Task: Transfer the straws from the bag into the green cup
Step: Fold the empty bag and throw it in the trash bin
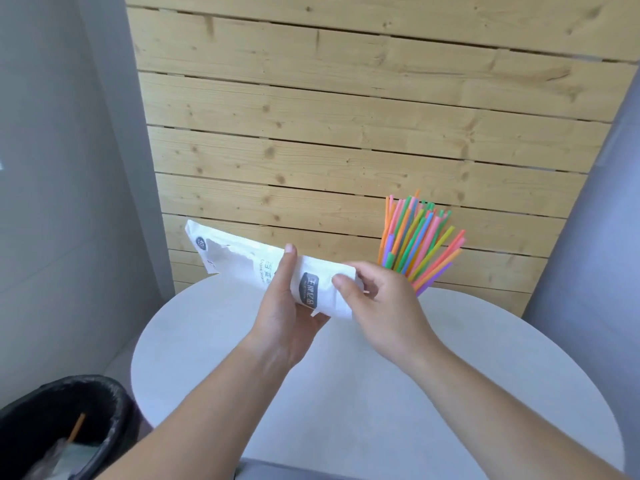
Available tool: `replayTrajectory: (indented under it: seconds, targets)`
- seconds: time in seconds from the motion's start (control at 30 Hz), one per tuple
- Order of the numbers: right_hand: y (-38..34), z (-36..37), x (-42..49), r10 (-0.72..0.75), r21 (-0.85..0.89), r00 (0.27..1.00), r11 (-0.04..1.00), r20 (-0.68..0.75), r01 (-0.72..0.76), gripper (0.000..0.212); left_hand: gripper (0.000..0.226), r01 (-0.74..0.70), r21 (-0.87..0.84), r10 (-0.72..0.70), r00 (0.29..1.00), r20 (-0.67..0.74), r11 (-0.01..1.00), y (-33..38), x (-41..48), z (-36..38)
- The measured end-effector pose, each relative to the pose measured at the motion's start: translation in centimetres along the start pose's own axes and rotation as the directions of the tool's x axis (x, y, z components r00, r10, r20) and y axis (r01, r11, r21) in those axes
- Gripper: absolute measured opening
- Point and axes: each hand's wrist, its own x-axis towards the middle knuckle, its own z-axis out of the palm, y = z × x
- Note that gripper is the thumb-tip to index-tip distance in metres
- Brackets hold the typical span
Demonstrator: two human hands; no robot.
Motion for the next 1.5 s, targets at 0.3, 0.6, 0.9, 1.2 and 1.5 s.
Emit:
replayTrajectory:
  seconds: [0.3,0.6,0.9,1.2,1.5]
  targets:
    - [3.7,0.0,1.5,0.281,0.330,0.942,0.920,-0.182,-0.211,0.046,0.044,0.058,-0.018,-0.061,0.983,-0.174,0.998,-0.1,-0.3,-0.7]
    - [3.9,1.2,1.3,0.174,0.075,0.964,0.984,-0.203,-0.162,0.053,0.114,0.036,0.798,0.543,0.715,-0.441,0.602,2.3,-2.1,-4.3]
    - [-1.5,5.3,0.0,0.058,0.279,0.946,0.948,0.318,-0.152,0.045,0.010,-0.362,0.930,0.347,0.881,0.321,0.062,8.1,-4.9,-6.5]
    - [-3.8,12.8,-1.5,0.010,0.124,0.917,0.990,0.398,-0.065,0.048,0.003,-0.196,0.919,0.427,0.904,0.034,0.341,13.1,-8.3,-13.8]
    - [-7.1,23.8,-2.9,-0.007,0.072,0.887,0.997,0.461,-0.030,0.040,0.004,-0.121,0.801,0.485,0.844,-0.229,0.587,15.8,-10.8,-24.4]
